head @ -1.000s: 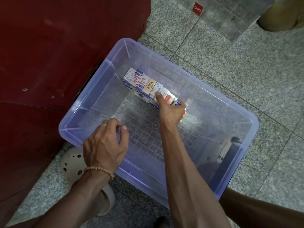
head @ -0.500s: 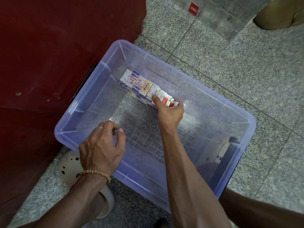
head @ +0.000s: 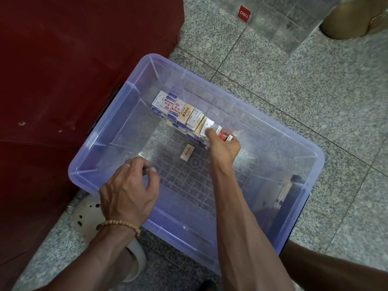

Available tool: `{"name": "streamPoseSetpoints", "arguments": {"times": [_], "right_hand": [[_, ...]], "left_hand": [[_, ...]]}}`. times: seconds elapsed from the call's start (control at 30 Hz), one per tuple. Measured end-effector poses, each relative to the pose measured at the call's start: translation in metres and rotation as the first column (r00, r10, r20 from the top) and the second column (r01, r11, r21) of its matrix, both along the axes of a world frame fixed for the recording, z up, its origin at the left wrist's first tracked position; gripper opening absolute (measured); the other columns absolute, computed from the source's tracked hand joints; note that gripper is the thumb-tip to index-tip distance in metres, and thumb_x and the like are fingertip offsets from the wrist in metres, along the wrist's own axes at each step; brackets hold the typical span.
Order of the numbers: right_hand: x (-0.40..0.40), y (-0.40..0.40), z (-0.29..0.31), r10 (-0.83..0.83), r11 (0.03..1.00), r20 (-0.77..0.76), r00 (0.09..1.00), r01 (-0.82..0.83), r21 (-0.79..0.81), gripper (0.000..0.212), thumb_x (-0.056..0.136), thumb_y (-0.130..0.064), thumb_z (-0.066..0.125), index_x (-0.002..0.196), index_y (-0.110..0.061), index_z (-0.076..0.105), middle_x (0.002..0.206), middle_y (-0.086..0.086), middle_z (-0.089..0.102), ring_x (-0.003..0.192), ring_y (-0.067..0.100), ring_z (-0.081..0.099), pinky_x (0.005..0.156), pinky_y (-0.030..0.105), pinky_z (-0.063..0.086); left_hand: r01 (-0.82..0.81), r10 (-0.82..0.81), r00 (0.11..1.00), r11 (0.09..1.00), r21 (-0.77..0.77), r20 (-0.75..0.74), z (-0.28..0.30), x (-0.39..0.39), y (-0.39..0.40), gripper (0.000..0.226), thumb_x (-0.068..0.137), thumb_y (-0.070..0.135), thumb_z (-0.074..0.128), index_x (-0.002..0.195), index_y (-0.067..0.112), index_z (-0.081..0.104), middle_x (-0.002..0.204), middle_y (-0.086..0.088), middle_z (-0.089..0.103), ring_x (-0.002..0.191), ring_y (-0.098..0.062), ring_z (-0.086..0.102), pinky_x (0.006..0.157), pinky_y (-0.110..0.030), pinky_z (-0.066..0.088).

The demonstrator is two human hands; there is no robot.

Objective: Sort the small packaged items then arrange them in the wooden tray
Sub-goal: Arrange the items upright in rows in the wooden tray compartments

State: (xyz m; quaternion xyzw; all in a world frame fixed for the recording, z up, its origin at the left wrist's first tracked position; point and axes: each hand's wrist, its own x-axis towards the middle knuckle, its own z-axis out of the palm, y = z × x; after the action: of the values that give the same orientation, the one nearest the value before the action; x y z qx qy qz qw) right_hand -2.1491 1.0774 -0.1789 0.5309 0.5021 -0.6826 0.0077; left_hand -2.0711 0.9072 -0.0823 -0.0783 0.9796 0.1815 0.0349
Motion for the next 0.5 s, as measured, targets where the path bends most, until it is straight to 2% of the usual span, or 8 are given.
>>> {"name": "streamPoseSetpoints", "arguments": {"times": [0.13, 0.23, 0.3, 0.4, 0.5], "right_hand": [[0.002, 0.007, 0.000, 0.055, 0.995, -0.028, 0.998, -0.057, -0.083, 0.043, 0.074, -0.002, 0.082, 0.112, 0.001, 0.061, 0.089, 0.018, 0.075, 0.068, 0.022, 0.071, 0.060, 0.027, 0.056], [0.007, 0.010, 0.006, 0.009, 0.988, -0.029, 1.000, -0.013, -0.155, 0.037, 0.076, -0.001, 0.080, 0.109, -0.001, 0.062, 0.081, 0.012, 0.073, 0.054, 0.012, 0.065, 0.046, 0.021, 0.048], [0.014, 0.014, 0.011, -0.028, 0.973, -0.044, 0.999, 0.017, -0.230, 0.030, 0.078, -0.004, 0.077, 0.106, -0.004, 0.064, 0.083, 0.012, 0.071, 0.053, 0.013, 0.061, 0.042, 0.021, 0.041], [0.026, 0.019, 0.023, -0.073, 0.938, -0.081, 0.994, 0.041, -0.344, 0.011, 0.084, -0.003, 0.070, 0.094, -0.006, 0.066, 0.087, 0.013, 0.072, 0.063, 0.019, 0.064, 0.045, 0.023, 0.043], [0.037, 0.021, 0.042, -0.119, 0.891, -0.151, 0.981, 0.039, -0.452, 0.006, 0.089, -0.003, 0.065, 0.091, -0.008, 0.067, 0.086, 0.011, 0.073, 0.069, 0.021, 0.069, 0.055, 0.027, 0.051]], "left_hand": [[0.007, -0.007, 1.000, 1.000, 0.012, -0.012, -0.001, 0.001, -0.001, 0.012, 0.083, 0.027, 0.051, 0.085, 0.019, 0.060, 0.080, 0.001, 0.066, 0.072, -0.025, 0.063, 0.057, -0.028, 0.038], [0.006, -0.006, 1.000, 1.000, 0.010, -0.014, -0.001, 0.001, -0.002, 0.012, 0.083, 0.028, 0.051, 0.084, 0.019, 0.059, 0.079, 0.002, 0.064, 0.071, -0.024, 0.062, 0.056, -0.028, 0.038], [0.000, 0.001, 1.000, 1.000, 0.013, -0.014, -0.001, 0.001, -0.001, 0.011, 0.083, 0.028, 0.051, 0.083, 0.019, 0.058, 0.078, 0.002, 0.063, 0.070, -0.024, 0.061, 0.055, -0.030, 0.041], [0.005, -0.004, 1.000, 1.000, 0.016, -0.017, -0.001, 0.000, -0.001, 0.012, 0.083, 0.028, 0.052, 0.084, 0.018, 0.059, 0.079, 0.001, 0.064, 0.070, -0.025, 0.061, 0.054, -0.033, 0.045], [0.006, -0.006, 1.000, 1.000, 0.008, -0.011, 0.000, 0.000, 0.000, 0.006, 0.086, 0.023, 0.059, 0.086, 0.017, 0.059, 0.081, -0.002, 0.064, 0.073, -0.028, 0.062, 0.056, -0.034, 0.044]]}}
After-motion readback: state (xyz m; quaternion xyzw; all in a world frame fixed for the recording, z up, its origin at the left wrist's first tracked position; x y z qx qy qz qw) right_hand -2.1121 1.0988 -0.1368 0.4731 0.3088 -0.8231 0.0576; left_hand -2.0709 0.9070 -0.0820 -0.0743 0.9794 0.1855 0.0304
